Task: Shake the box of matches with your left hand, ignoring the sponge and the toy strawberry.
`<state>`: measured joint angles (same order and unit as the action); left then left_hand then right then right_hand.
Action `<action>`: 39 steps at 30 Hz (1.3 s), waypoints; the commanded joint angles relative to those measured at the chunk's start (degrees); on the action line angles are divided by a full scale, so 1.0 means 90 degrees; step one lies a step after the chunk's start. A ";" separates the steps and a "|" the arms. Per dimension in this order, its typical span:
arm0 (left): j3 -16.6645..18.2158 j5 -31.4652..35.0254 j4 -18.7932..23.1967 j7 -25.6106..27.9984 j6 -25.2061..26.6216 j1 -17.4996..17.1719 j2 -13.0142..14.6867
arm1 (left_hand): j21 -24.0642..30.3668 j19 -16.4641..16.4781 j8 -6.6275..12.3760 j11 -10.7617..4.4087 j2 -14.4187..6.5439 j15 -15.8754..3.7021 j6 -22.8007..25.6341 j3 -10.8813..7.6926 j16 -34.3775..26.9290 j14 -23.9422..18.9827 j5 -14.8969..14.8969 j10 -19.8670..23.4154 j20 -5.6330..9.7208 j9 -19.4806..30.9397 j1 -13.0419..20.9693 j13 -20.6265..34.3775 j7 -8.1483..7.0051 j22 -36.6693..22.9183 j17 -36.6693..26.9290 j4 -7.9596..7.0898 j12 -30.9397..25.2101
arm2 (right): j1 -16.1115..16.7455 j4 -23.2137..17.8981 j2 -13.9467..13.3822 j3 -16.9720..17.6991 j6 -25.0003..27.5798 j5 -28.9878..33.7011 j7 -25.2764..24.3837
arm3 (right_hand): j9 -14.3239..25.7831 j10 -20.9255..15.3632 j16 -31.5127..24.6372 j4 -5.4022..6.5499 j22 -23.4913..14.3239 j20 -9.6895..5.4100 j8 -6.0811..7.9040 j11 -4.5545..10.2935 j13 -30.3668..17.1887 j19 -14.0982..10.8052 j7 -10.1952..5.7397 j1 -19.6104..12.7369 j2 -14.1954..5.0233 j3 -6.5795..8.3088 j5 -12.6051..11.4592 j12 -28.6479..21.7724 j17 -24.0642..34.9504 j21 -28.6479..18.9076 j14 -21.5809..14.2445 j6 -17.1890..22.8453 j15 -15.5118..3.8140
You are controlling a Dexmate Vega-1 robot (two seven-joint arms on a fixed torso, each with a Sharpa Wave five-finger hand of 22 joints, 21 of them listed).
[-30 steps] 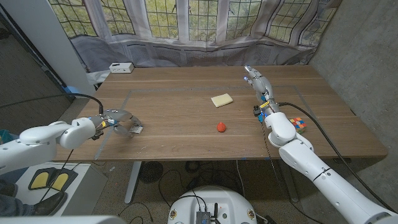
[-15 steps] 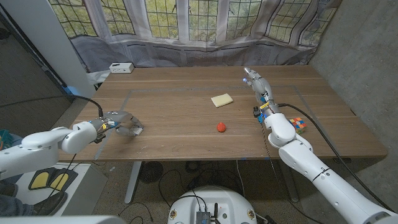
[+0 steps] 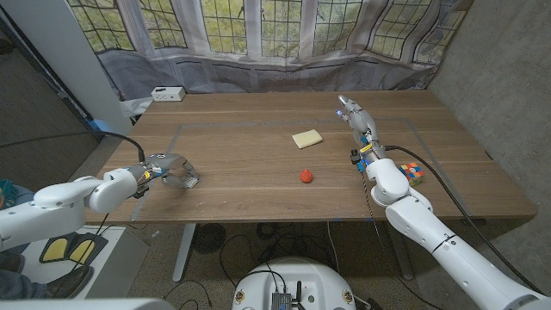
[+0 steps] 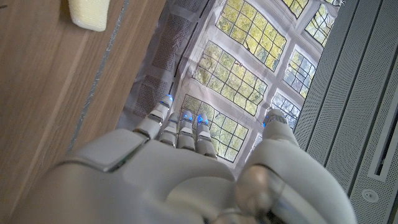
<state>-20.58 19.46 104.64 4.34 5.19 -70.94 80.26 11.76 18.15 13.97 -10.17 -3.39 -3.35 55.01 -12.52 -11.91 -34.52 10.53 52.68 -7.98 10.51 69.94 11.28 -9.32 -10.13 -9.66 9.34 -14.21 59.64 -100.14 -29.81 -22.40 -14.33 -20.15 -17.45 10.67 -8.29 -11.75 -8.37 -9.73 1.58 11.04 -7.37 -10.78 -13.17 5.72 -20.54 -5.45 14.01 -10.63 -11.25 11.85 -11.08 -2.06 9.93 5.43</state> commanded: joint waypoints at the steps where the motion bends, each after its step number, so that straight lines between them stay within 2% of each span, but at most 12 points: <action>1: -0.0120 -0.0088 0.0070 -0.0045 0.0127 0.0063 0.0069 | -0.0006 0.0088 0.0074 -0.0232 -0.0102 -0.0764 0.0436 -0.0048 -0.0008 -0.0149 -0.0004 0.0945 0.0006 0.0048 0.0175 0.0058 0.0080 0.0003 -0.0014 -0.0025 -0.0104 | 0.0036 -0.0027 0.0008 0.0000 -0.0010 0.0008 -0.0046 | 0.0013 -0.0089 -0.0046 0.0023 -0.0018 0.0030 0.0021 0.0004 -0.0031 -0.0021 -0.0029 -0.0001 0.0021 0.0012 0.0002 -0.0038 0.0031 -0.0003 -0.0023 0.0023 0.0009; 7: -0.0097 -0.0186 0.0079 0.0003 0.0161 0.0076 0.0122 | 0.0000 0.0142 0.0091 -0.0211 -0.0162 -0.0759 0.0593 -0.0037 -0.0002 -0.0285 0.0001 0.1108 -0.0002 0.0065 0.0175 0.0085 0.0177 0.0007 -0.0012 -0.0062 -0.0133 | 0.0052 -0.0059 0.0011 0.0005 0.0007 0.0022 -0.0080 | 0.0013 -0.0094 -0.0049 0.0026 -0.0019 0.0041 0.0022 0.0003 -0.0033 -0.0017 -0.0039 0.0003 0.0020 0.0011 0.0003 -0.0039 0.0033 -0.0003 -0.0031 0.0027 0.0009; 17: -0.0001 -0.0432 0.0149 -0.0027 0.0247 0.0130 0.0235 | 0.0003 0.0194 0.0082 -0.0174 -0.0206 -0.0730 0.0680 -0.0036 0.0030 -0.0413 -0.0006 0.1165 0.0003 0.0074 0.0130 0.0107 0.0246 0.0009 0.0003 -0.0100 -0.0136 | 0.0108 -0.0128 -0.0016 0.0057 -0.0003 0.0069 -0.0151 | 0.0013 -0.0096 -0.0050 0.0029 -0.0019 0.0050 0.0021 0.0005 -0.0035 -0.0010 -0.0044 0.0009 0.0022 0.0008 0.0004 -0.0038 0.0035 -0.0001 -0.0032 0.0028 0.0016; 29: 0.0196 -0.0830 0.0338 0.0156 0.0550 -0.0010 0.0566 | -0.0002 0.0226 0.0070 -0.0121 -0.0239 -0.0703 0.0775 -0.0049 0.0073 -0.0540 -0.0012 0.1280 0.0019 0.0077 0.0084 0.0124 0.0360 0.0012 0.0015 -0.0120 -0.0165 | 0.0193 -0.0138 0.0005 0.0105 -0.0074 0.0102 -0.0230 | 0.0014 -0.0099 -0.0049 0.0030 -0.0020 0.0053 0.0023 0.0011 -0.0037 -0.0009 -0.0039 0.0011 0.0019 0.0008 0.0003 -0.0037 0.0037 -0.0003 -0.0032 0.0034 0.0015; 39: 0.0176 -0.0987 0.0388 0.0204 0.0639 0.0000 0.0690 | -0.0007 0.0252 0.0065 -0.0071 -0.0238 -0.0701 0.0861 -0.0065 0.0111 -0.0608 -0.0012 0.1363 0.0029 0.0079 0.0076 0.0137 0.0424 0.0013 0.0023 -0.0107 -0.0182 | 0.0213 -0.0106 0.0041 0.0106 -0.0140 0.0129 -0.0244 | 0.0014 -0.0100 -0.0049 0.0030 -0.0020 0.0056 0.0020 0.0008 -0.0038 -0.0005 -0.0047 0.0013 0.0017 0.0008 0.0002 -0.0036 0.0039 -0.0002 -0.0034 0.0030 0.0019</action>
<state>-19.36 12.42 107.41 5.34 9.90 -70.77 84.96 11.76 19.86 14.41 -10.45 -4.36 -3.79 56.85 -12.73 -11.01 -39.42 10.19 53.14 -7.48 11.17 70.94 11.33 -9.32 -9.87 -9.32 8.59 -14.42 61.24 -101.22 -29.82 -21.56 -15.17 -19.15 -19.28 10.67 -8.81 -11.75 -8.37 -9.73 1.57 11.04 -7.27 -10.77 -13.18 5.72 -20.54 -5.45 14.01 -10.63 -11.25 12.14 -11.08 -2.05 9.92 5.41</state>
